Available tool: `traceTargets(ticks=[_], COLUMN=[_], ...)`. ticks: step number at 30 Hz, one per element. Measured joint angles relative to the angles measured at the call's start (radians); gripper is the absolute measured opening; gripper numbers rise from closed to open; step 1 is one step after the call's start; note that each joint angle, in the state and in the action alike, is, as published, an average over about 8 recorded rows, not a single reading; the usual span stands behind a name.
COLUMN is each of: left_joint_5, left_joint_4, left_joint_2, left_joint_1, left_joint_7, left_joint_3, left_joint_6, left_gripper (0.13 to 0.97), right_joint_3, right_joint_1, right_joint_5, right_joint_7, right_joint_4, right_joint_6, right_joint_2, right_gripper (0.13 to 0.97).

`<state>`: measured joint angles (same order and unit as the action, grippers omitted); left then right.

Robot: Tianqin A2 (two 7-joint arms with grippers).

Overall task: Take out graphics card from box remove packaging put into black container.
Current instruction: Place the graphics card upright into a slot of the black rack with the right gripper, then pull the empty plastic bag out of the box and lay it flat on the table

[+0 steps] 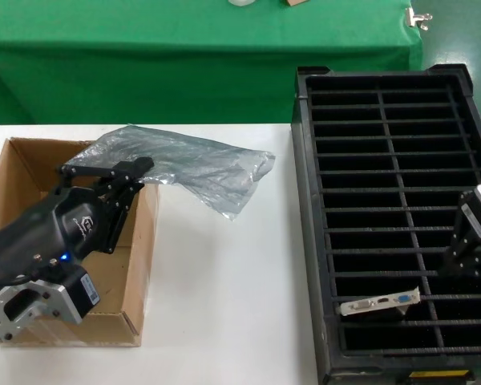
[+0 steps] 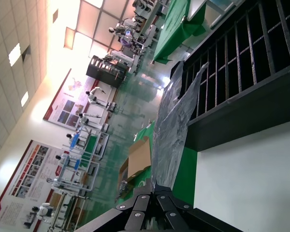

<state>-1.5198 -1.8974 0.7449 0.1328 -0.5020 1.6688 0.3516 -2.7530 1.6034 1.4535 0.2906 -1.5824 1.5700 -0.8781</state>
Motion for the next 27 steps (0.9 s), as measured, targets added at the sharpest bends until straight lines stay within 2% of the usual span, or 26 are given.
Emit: traceTargets(ticks=[27], left_joint_5=[0.0], left_joint_4=[0.0], left_joint_2=[0.0], left_joint_1=[0.0], left_joint_7=[0.0], left_joint_3=[0.0], left_joint_6=[0.0], left_gripper=[0.139], right_joint_3=[0.0], right_joint_1=[0.023], right_joint_5=[0.023], right_joint_7=[0.018], right_joint_4=[-0.032], right_joint_6=[0.0], right_joint_2=[-0.004], right_gripper=[0.15])
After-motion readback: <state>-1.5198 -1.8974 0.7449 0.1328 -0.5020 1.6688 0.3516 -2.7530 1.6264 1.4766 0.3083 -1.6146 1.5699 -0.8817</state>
